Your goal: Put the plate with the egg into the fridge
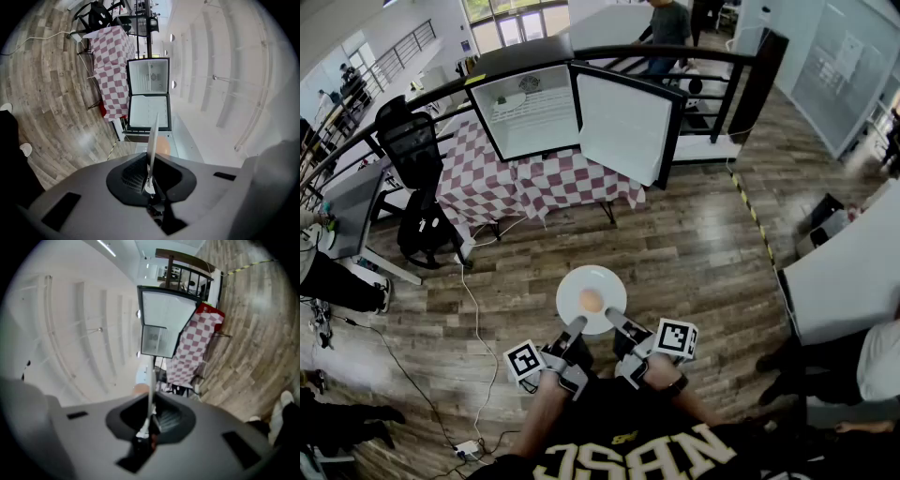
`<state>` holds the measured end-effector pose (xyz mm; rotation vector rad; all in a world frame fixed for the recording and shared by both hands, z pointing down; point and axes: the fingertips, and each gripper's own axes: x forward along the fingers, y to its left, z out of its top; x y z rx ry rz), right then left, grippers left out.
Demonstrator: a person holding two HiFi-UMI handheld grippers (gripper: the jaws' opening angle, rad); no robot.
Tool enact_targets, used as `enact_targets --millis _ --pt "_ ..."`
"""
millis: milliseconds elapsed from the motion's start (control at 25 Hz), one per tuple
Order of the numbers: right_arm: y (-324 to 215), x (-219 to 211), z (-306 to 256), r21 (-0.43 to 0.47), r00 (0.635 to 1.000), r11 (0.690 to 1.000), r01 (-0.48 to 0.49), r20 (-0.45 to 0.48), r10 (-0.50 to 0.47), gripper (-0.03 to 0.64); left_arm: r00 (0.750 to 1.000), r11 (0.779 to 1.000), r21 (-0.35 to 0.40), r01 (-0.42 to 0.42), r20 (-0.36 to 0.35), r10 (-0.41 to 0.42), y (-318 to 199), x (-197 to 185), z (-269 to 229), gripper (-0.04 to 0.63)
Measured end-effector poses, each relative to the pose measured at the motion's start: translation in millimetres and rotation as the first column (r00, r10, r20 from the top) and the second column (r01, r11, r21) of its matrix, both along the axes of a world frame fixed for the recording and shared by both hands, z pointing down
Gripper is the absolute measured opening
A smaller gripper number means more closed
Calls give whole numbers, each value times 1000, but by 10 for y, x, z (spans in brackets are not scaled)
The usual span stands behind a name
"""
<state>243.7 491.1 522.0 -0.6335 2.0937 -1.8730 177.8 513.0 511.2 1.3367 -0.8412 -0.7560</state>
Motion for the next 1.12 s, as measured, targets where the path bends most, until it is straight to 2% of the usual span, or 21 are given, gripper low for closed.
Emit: enact_targets --millis 280,480,640,880,1120 --pt "-76 -26 315 -106 1000 994 -5 -11 4 48 999 996 -91 -10 -49 6 -78 -28 332 35" --pt "-435 -306 400 -138 998 989 -49 -34 44 48 997 993 -99 -59 -59 53 -475 -334 384 35" --pt "-833 -766 362 -139 997 988 -68 -41 63 48 995 992 -92 -82 -71 75 -873 -793 321 35" --pt "-1518 -1523 269 -120 994 987 -109 3 111 48 995 996 -46 -80 -61 77 -1538 -1574 202 40" --pt "-1932 -2312 309 -100 997 992 -72 7 73 49 995 999 -33 -37 -92 34 -1910 -2349 211 41"
